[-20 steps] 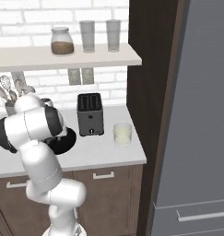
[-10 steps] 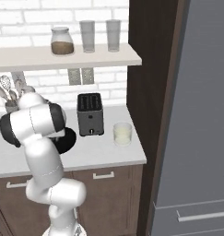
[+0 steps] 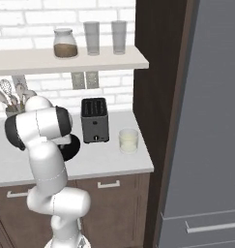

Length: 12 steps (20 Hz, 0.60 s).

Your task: Grab a lemon wedge from the fridge and one ice cube from the ice bowl, and put them in the glass of lemonade.

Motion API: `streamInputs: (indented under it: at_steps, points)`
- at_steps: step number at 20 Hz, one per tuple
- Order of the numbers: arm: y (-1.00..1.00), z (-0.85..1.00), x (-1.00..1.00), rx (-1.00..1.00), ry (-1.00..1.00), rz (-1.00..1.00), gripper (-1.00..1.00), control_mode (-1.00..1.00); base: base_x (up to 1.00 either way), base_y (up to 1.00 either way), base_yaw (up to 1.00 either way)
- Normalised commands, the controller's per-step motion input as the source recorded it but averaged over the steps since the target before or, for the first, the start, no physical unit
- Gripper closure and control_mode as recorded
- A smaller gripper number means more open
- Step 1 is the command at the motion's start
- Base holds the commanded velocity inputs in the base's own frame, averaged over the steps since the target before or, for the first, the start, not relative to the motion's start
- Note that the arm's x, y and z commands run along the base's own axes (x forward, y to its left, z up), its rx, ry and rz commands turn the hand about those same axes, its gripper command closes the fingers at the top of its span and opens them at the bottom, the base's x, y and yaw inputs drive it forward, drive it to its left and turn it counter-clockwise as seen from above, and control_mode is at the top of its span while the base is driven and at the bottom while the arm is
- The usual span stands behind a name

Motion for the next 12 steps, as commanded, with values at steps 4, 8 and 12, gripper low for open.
streamInputs:
  at_steps: [4,8,12]
  points:
    - [-0.29,0.0,0.14,0.0,0.0,-0.08,-1.0,-1.0,0.0,0.0,0.0]
    - [-0.5,0.0,0.0,0.01,0.0,-0.12,-1.0,-1.0,0.0,0.0,0.0]
    - [-0.42,0.0,0.0,0.01,0.0,-0.09,-1.0,-1.0,0.0,0.0,0.0]
